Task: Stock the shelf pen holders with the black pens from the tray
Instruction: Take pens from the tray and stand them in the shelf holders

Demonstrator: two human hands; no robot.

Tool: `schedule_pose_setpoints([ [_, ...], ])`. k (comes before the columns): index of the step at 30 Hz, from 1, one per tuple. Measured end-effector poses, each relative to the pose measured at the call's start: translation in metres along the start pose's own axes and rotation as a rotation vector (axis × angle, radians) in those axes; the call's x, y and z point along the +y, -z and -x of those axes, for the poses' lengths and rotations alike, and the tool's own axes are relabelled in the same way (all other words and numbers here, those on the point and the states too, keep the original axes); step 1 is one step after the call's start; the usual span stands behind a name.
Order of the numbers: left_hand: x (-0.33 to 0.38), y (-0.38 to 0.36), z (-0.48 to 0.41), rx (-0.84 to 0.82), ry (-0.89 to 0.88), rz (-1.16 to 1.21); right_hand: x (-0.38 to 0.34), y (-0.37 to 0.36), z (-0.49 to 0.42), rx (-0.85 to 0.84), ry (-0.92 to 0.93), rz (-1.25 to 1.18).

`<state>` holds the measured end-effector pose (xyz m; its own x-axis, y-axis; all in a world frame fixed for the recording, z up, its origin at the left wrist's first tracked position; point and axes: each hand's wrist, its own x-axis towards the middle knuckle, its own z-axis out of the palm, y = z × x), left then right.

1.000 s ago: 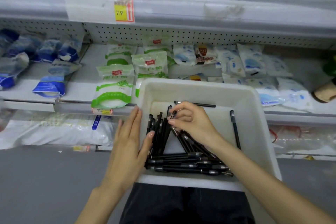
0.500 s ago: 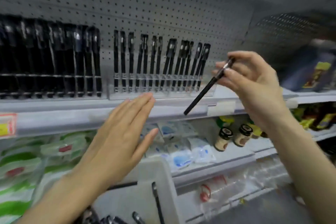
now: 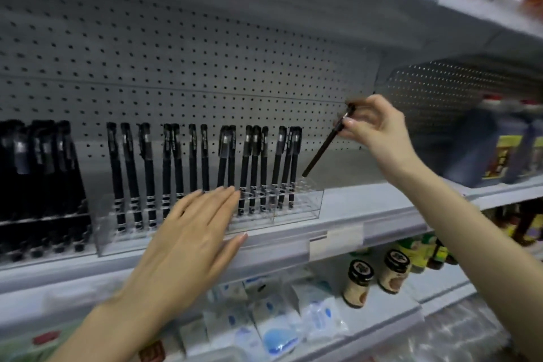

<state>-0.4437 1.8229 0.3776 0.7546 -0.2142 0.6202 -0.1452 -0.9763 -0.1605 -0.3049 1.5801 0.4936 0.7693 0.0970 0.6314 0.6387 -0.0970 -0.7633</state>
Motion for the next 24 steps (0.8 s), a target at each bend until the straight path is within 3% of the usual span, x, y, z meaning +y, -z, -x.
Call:
schedule_pose_setpoints([
  [11, -0.001, -0.005, -0.001, -0.021, 0.008, 0.032, 0.003, -0.002, -0.02, -0.136, -0.054, 0.028],
  [18, 0.0, -0.01, 0.0, -0.002, 0.024, 0.039, 0.012, -0.019, -0.018, -0.408, -0.029, 0.346],
  [24, -0.003, -0.008, 0.0, -0.022, 0.01, 0.025, 0.013, -0.02, -0.02, -0.453, -0.049, 0.425],
])
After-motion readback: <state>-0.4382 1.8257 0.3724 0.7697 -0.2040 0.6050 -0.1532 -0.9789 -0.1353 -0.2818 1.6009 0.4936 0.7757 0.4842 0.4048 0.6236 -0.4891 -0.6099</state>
